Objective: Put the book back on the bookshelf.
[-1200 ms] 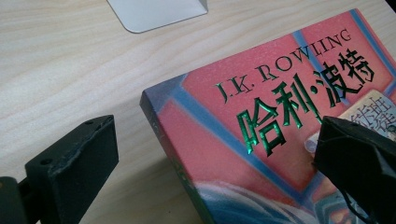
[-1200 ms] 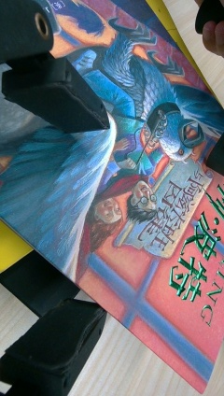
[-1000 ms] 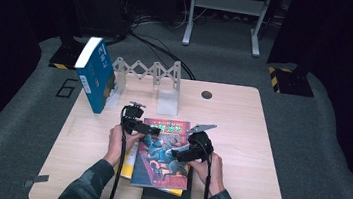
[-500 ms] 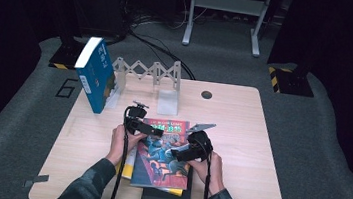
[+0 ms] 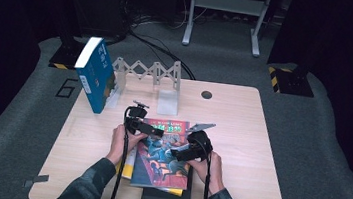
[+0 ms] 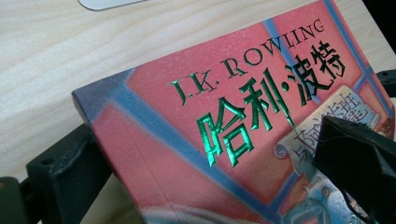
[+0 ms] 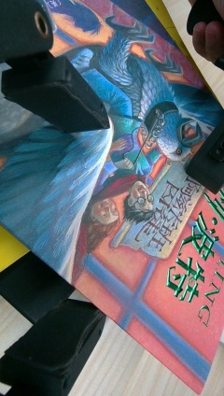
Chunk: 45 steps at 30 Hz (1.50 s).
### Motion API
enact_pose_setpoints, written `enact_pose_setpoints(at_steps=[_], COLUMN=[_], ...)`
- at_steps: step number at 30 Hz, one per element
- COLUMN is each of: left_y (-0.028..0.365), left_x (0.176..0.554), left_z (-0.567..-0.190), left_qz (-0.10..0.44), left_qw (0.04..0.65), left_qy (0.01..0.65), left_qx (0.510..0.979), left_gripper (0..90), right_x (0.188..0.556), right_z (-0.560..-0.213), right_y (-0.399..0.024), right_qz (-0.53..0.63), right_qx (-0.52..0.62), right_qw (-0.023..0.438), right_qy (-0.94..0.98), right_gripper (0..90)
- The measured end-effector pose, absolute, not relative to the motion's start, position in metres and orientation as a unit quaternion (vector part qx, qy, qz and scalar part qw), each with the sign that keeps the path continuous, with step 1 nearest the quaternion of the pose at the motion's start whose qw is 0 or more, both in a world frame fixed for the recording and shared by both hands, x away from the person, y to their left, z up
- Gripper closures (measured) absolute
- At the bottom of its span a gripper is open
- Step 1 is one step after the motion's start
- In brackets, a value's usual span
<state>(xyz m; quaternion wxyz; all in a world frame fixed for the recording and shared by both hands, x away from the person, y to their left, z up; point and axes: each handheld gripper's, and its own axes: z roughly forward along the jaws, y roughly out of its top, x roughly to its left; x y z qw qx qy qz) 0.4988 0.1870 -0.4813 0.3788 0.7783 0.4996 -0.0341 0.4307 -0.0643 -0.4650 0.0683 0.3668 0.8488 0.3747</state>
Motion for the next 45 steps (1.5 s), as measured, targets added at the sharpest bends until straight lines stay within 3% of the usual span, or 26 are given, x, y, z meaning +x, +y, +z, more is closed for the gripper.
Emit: enact_pose_setpoints(at_steps=[11,15,24,29,31,45], left_y=[0.185,0.189,0.188,0.190,0.187,0.170], left_x=[0.496,0.496,0.492,0.487,0.483,0.474], left_z=[-0.472,-0.466,-0.452,-0.440,-0.434,-0.421], left_qz=[-0.026,-0.019,0.004,0.016,0.019,0.085], left_qw=[0.357,0.356,0.353,0.360,0.367,0.316], left_qy=[0.498,0.505,0.505,0.494,0.482,0.448], left_qx=[0.790,0.786,0.788,0.792,0.795,0.832], left_gripper=[3.2,12.6,24.1,35.2,43.7,51.7], right_x=[0.432,0.431,0.431,0.432,0.431,0.432], right_z=[-0.467,-0.466,-0.466,-0.465,-0.464,-0.462], right_y=[-0.065,-0.065,-0.064,-0.064,-0.064,-0.056], right_qz=[0.379,0.375,0.373,0.370,0.367,0.355], right_qx=[0.369,0.375,0.375,0.372,0.374,0.371], right_qw=[0.062,0.059,0.057,0.062,0.062,0.071], right_qy=[0.846,0.846,0.847,0.849,0.850,0.855], right_gripper=[9.4,9.3,9.5,9.4,9.4,9.5])
